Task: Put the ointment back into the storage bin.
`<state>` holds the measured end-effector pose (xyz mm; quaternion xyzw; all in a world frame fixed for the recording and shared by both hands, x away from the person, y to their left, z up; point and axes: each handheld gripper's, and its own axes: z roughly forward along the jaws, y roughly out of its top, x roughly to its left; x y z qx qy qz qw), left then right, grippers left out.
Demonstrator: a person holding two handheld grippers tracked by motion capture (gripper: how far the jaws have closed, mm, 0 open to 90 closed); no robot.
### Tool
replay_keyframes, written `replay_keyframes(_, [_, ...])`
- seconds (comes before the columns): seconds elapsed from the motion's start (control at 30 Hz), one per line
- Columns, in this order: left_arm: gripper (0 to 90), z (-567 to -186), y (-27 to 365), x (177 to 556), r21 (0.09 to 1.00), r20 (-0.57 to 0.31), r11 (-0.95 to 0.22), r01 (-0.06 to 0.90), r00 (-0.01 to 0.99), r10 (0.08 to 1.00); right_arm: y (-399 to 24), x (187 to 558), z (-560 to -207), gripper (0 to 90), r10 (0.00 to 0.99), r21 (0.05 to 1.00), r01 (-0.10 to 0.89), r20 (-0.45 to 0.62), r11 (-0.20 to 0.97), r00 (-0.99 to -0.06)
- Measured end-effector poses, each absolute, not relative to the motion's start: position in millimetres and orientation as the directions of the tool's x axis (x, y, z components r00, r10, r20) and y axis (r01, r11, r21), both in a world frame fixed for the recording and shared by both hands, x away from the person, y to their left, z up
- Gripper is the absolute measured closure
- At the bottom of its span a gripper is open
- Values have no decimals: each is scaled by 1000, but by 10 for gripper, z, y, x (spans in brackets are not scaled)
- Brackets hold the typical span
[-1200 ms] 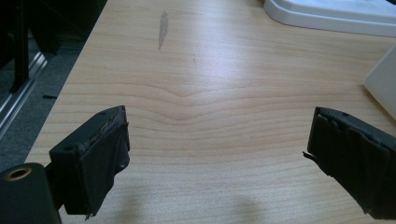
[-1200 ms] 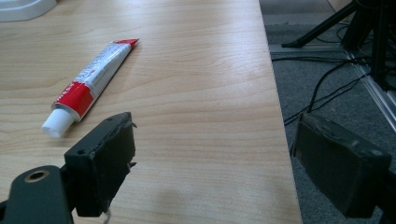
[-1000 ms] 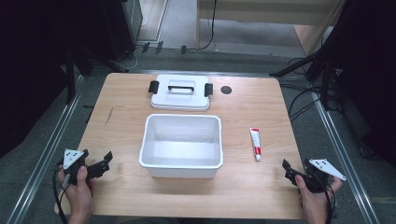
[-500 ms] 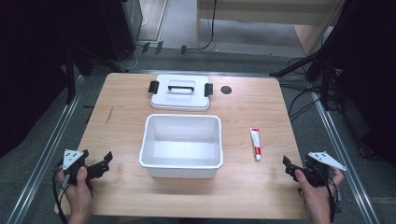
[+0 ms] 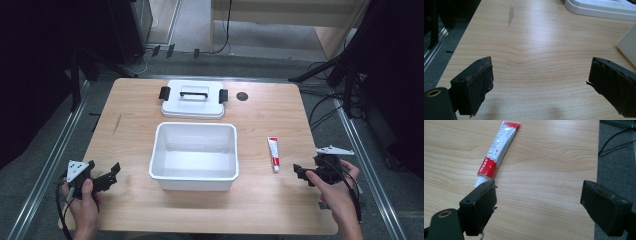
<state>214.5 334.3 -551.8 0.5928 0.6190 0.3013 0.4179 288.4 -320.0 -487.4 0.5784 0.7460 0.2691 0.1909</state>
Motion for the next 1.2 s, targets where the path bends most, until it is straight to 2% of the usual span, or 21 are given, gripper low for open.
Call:
replay_keyframes(0.3, [62, -5519, 3349, 2150, 865, -165, 118, 488, 54, 985, -2980, 3208, -4737, 151, 968, 409, 882, -6, 233, -252])
replay_keyframes(0.5, [62, -5519, 3353, 2154, 862, -170, 121, 492, 55, 984, -2756, 3394, -4699, 176, 959, 293, 914, -37, 279, -281])
replay_keyframes(0.7, [62, -5520, 3357, 2157, 861, -175, 124, 494, 57, 983, -2591, 3530, -4698, 233, 957, 212, 934, -25, 289, -290])
replay_keyframes(0.83, [62, -5520, 3356, 2157, 860, -174, 123, 495, 58, 983, -2525, 3600, -4694, 307, 956, 188, 938, -24, 292, -293])
replay_keyframes(0.97, [62, -5520, 3359, 2158, 860, -176, 125, 495, 58, 983, -2486, 3671, -4688, 358, 965, 159, 954, 9, 256, -261])
replay_keyframes(1.03, [62, -5520, 3358, 2158, 860, -176, 125, 495, 58, 983, -2459, 3705, -4702, 337, 965, 131, 959, 38, 251, -258])
replay_keyframes(1.2, [62, -5520, 3358, 2159, 859, -177, 125, 496, 59, 982, -2362, 3772, -4725, 385, 962, 89, 960, 35, 267, -271])
